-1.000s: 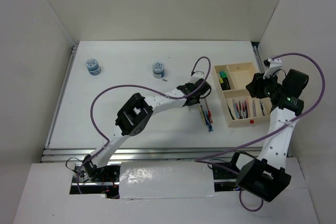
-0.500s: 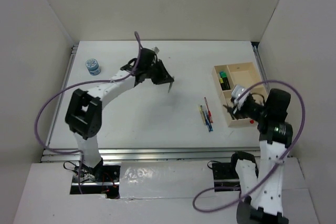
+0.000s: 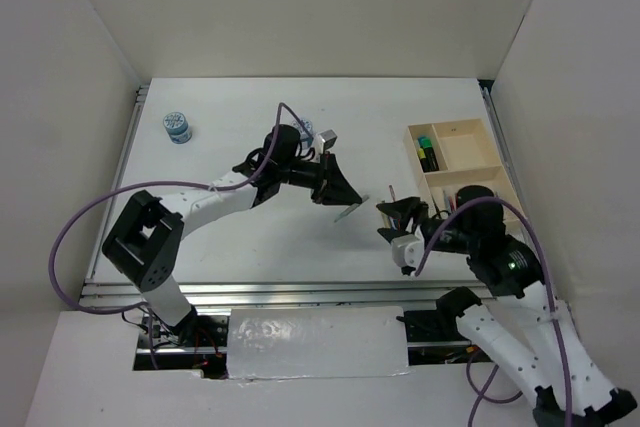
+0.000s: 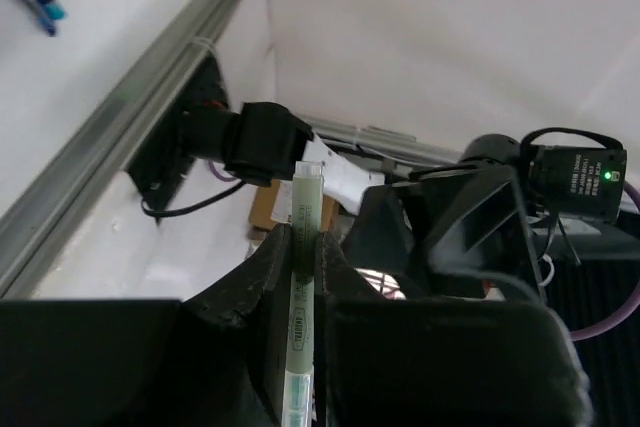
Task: Sort the stationery into containers
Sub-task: Pick up the pen from the center of the board, then place the pen in the storage box.
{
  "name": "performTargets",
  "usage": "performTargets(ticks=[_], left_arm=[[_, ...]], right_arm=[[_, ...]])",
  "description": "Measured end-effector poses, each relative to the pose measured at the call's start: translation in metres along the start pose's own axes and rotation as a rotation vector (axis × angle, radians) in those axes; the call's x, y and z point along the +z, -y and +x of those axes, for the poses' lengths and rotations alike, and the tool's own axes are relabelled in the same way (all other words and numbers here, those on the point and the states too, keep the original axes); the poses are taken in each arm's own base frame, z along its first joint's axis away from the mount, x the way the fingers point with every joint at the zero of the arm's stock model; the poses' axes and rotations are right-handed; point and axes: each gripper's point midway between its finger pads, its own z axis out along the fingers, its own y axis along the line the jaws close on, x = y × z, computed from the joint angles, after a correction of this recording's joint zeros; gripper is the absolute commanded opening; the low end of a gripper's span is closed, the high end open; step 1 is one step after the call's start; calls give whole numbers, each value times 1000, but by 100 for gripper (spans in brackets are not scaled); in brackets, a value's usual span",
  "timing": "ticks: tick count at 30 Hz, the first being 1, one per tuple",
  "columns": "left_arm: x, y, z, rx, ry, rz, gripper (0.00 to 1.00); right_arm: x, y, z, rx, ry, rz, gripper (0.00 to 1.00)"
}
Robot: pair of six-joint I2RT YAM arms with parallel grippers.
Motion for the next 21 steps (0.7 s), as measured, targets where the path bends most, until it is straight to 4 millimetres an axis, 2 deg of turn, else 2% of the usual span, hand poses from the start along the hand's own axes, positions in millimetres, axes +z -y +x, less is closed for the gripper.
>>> performTargets(ticks=[4, 8, 12, 15, 21], left_arm=[[4, 16, 11, 20, -47, 54, 0], [11, 16, 17, 7, -80, 66, 0], [18, 9, 21, -10, -103, 54, 0], [19, 9, 23, -9, -110, 55, 0], [20, 10, 26, -4, -118, 57, 0]], right_arm=[[30, -6, -8, -57, 38, -90, 51], [49, -11, -24, -122, 62, -116, 50], [55, -9, -27, -147, 48, -93, 47], [57, -5, -21, -148, 14, -72, 43], [61, -7, -11, -148, -32, -77, 41]])
